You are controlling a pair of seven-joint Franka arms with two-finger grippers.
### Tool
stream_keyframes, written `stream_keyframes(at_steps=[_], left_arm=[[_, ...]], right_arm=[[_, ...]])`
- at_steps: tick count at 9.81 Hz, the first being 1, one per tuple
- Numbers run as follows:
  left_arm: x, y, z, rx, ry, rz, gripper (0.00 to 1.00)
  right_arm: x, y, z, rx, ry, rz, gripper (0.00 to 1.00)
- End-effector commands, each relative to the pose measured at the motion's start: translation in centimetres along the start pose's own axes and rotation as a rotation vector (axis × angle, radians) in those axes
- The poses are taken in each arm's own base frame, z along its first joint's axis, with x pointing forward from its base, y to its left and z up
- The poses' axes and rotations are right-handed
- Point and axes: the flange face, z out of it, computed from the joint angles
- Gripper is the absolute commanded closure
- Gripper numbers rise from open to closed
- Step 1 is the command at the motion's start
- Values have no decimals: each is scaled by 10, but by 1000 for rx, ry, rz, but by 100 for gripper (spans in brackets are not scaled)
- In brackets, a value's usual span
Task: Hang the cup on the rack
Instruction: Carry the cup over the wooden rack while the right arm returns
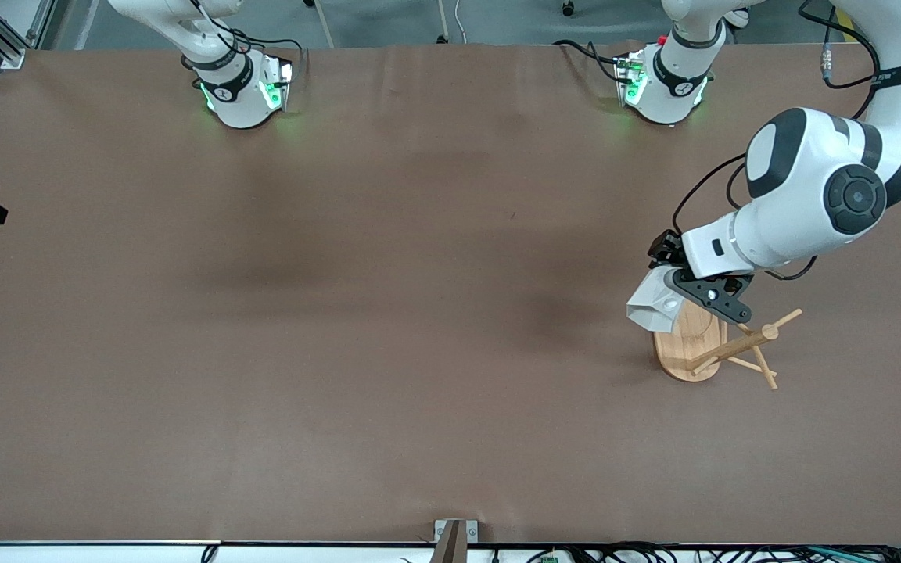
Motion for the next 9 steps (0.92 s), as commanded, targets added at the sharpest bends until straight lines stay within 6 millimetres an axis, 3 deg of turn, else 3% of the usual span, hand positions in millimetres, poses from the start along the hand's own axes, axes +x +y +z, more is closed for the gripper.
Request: stream_keyframes(at_steps=[1, 2, 3, 9], left_arm=[[-5, -18, 15, -10, -29, 32, 98], [-10, -28, 14, -18, -42, 22, 98], [-14, -33, 14, -22, -52, 21, 98], [-22, -50, 14, 9, -78, 26, 98]], right_arm=[[-13, -1, 0, -15, -10, 59, 0], [-13, 6, -6, -13, 2, 70, 0], [-16, -2, -4, -11, -32, 63, 0], [-19, -5, -2, -15, -60, 56, 0]])
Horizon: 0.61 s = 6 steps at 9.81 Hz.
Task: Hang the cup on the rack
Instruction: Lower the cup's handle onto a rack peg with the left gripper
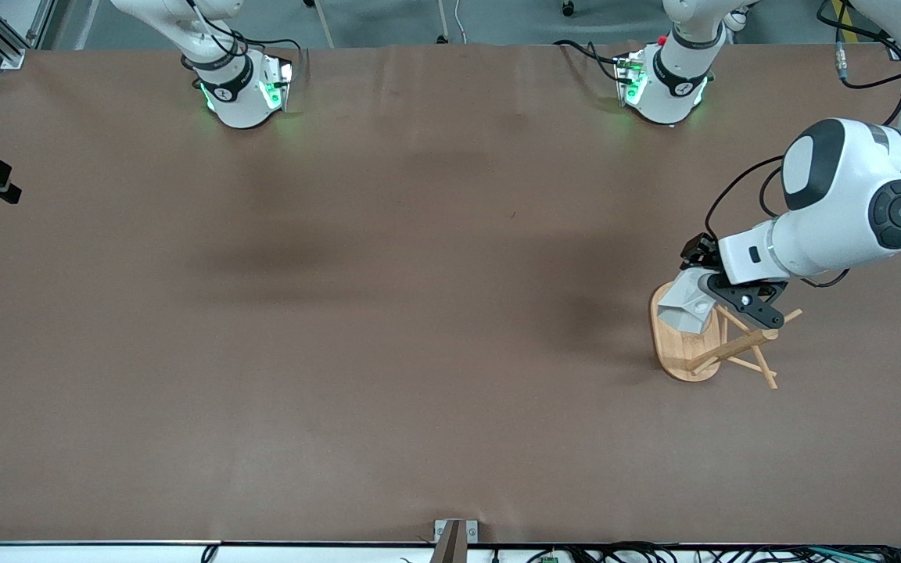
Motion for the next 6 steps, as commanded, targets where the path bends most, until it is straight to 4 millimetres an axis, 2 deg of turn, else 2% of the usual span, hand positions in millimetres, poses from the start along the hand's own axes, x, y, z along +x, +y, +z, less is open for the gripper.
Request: stream_keyframes(at_steps=[1, 4, 6], left_arm=[[-1, -9, 13, 0, -30, 14, 98], [-2, -32, 17, -26, -20, 22, 98], [5, -39, 18, -40, -7, 21, 97]], right_arm=[[-7, 3, -4, -19, 0, 16, 0], [-8, 4, -3, -18, -5, 13, 0], [-7, 1, -3, -19, -1, 14, 0]])
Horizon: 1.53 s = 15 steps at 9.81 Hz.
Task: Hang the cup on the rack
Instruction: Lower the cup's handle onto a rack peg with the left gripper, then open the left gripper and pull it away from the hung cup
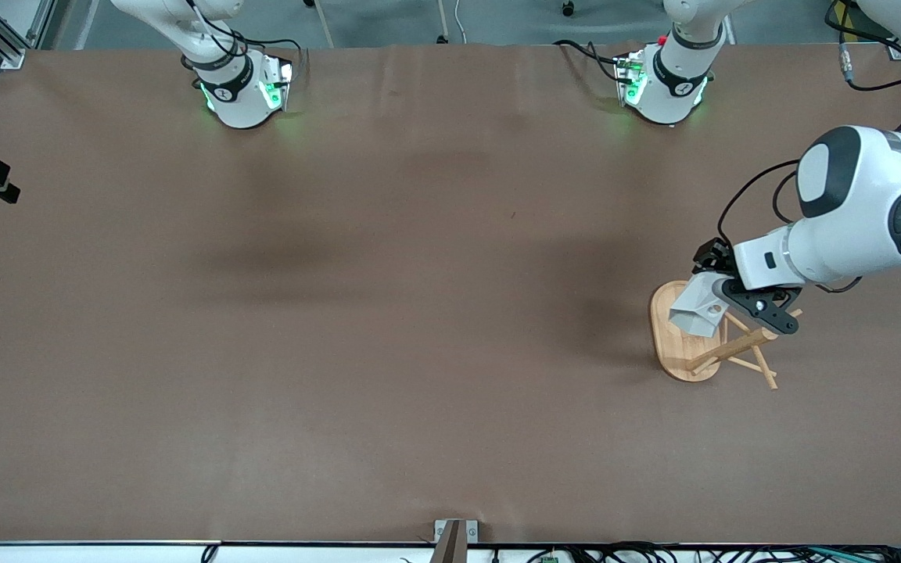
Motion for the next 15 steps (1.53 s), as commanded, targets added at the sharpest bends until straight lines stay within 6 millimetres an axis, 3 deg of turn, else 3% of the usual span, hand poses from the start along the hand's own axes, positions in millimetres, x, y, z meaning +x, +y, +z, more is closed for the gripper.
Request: stream_keyframes(at_steps=[1, 2, 3, 4, 5, 6, 8, 12, 15], left_arm=[[12, -15, 17, -29, -12, 14, 97], [12, -20, 16, -32, -7, 8, 91], [12, -25, 16, -37, -2, 2, 68], [11, -28, 17, -39, -1, -3, 60], [11, -29, 15, -38, 3, -15, 6], [13, -30, 8, -32, 14, -19, 0], [13, -27, -10, -10, 34, -53, 0], [11, -23, -110, 32, 91, -194, 0], [3, -12, -166, 109, 143, -334, 0]], right_arm=[[-7, -1, -4, -18, 4, 11, 0], [-6, 0, -4, -18, 7, 12, 0], [-5, 1, -4, -19, 10, 14, 0], [-5, 0, -5, -20, 12, 12, 0], [-6, -1, -9, -21, 20, 9, 0], [-6, -1, -11, -22, 24, 8, 0], [-6, -1, -12, -24, 27, 8, 0], [-5, 0, -11, -26, 25, 10, 0], [-4, 1, -9, -24, 24, 11, 0]])
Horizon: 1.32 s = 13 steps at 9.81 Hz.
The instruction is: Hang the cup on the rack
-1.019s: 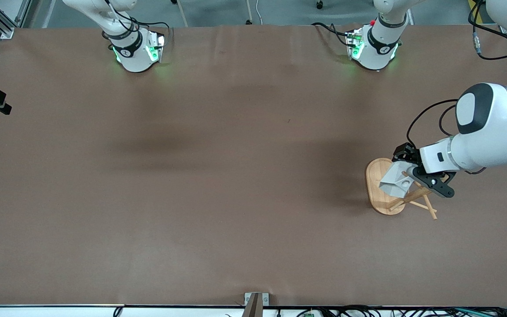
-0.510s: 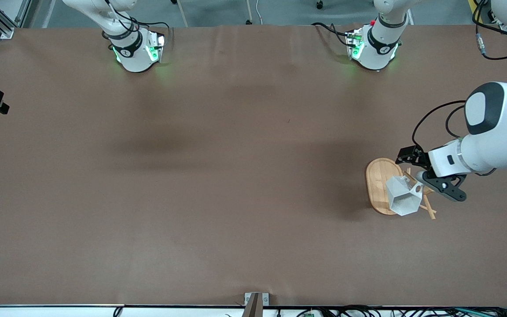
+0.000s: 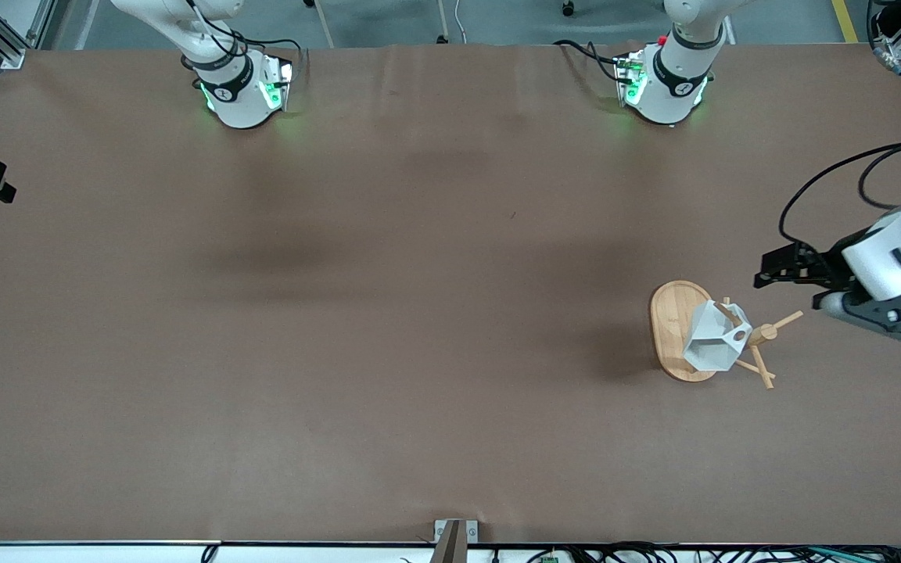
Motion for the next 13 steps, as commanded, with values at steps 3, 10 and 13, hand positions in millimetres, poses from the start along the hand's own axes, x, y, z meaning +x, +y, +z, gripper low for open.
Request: stream_keyframes(at_steps=[3, 10, 13], left_arm=[[-10, 16, -35, 101, 29, -58, 0], [-66, 49, -110, 171, 49, -91, 0], [-110, 56, -103, 144, 10, -114, 0]], right_arm=[[-4, 0, -4, -17, 10, 12, 0], [-3, 0, -6, -21, 14, 9, 0], [-1, -2, -9, -21, 20, 8, 0]])
